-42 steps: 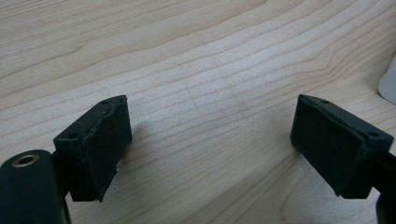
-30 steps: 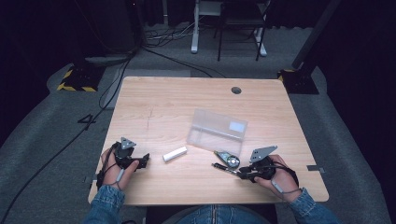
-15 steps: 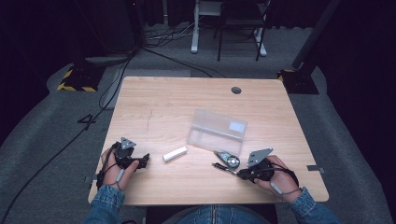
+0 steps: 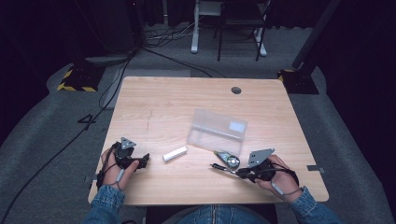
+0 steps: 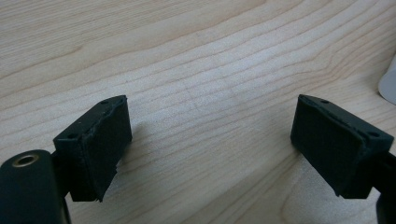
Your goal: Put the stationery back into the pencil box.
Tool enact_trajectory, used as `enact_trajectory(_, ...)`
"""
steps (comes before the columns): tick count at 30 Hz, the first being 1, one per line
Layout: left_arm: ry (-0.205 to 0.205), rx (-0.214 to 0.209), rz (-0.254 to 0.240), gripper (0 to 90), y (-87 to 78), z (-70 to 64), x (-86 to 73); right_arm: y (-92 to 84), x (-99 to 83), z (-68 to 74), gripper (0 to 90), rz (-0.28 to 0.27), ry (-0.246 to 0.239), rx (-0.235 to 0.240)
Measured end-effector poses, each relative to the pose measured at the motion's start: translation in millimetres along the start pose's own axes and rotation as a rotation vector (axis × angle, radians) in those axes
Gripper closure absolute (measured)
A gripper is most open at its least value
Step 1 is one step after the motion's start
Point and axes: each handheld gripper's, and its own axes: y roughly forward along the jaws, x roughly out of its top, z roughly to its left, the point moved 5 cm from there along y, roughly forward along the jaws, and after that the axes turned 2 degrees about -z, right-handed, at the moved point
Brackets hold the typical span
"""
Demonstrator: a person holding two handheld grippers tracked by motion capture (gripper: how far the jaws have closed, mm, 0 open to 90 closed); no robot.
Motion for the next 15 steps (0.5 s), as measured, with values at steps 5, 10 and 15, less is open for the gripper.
enact_trajectory(5, 0.003, 0.000, 0.000, 12.7, 0.0, 0.2, 0.0, -5.3, 5.9, -1.0, 81.0, -0.027, -0.006, -0.001)
enact_trajectory(10, -0.001, -0.001, -0.001, 12.6, 0.1, 0.0, 0.0, -9.9, 13.7, -2.9, 81.1, -0.058, 0.006, -0.002)
enact_trajectory(15, 0.000, 0.000, -0.001, 12.7, 0.0, 0.0, 0.0, -15.0, 24.9, -9.0, 81.1, -0.090, -0.003, -0.011)
